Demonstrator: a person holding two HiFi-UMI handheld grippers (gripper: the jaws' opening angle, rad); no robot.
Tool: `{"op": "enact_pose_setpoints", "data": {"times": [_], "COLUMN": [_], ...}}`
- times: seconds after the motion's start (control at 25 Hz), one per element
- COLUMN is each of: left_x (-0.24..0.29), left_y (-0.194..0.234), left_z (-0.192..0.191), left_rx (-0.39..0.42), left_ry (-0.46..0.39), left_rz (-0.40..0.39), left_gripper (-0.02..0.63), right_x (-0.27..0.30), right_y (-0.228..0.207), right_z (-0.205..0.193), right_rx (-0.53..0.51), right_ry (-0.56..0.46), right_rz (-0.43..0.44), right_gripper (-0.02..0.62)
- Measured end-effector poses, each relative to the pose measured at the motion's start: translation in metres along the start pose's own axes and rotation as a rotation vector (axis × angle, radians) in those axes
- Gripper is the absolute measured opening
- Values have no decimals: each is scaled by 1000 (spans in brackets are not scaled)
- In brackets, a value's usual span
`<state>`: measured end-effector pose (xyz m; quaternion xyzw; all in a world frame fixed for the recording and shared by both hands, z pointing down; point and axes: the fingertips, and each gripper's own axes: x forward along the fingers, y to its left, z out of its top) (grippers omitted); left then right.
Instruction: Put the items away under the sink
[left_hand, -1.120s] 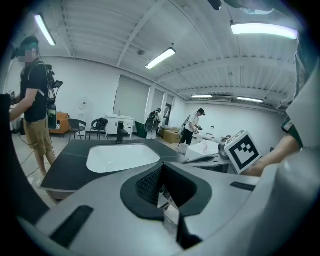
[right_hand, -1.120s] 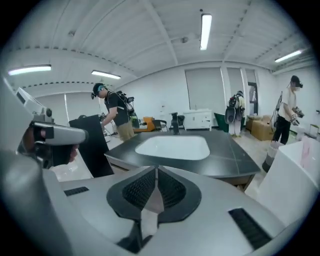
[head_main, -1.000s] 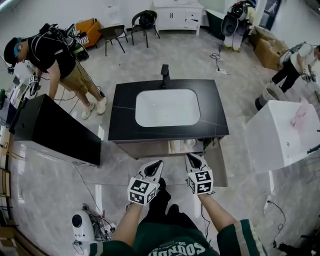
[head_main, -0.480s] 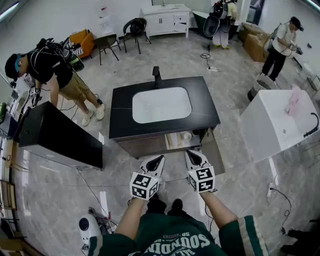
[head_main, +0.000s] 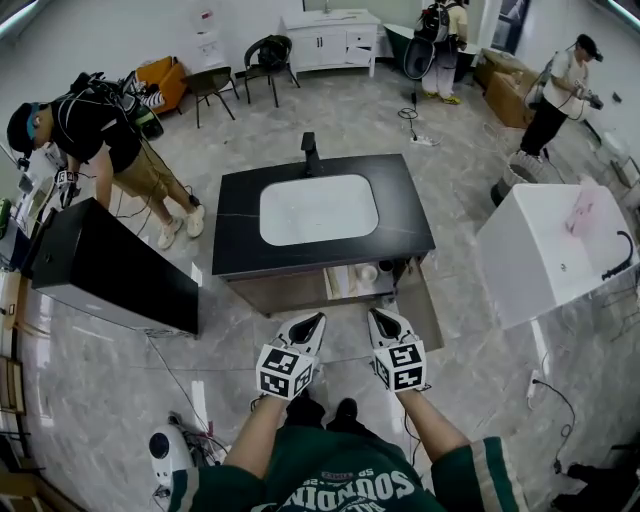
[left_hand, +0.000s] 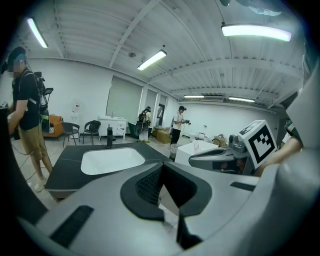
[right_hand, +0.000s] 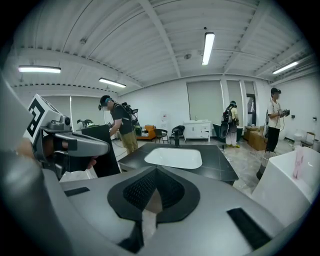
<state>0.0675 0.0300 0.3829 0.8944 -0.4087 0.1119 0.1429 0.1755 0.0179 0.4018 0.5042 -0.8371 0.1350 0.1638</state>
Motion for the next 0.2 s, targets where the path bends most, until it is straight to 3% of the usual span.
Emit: {"op": "enact_pose_setpoints", "data": {"times": [0.2], "left_x": [3], "left_y": [1], "left_z": [-4], "left_rx": [0], "left_ry": [5], "left_rz": [-1], "left_gripper": [11], "right_x": [2], "right_y": [0], "right_z": [-3], "right_rx": [5], "right_ry": [0], "right_rz": [6], "right_gripper": [41]}}
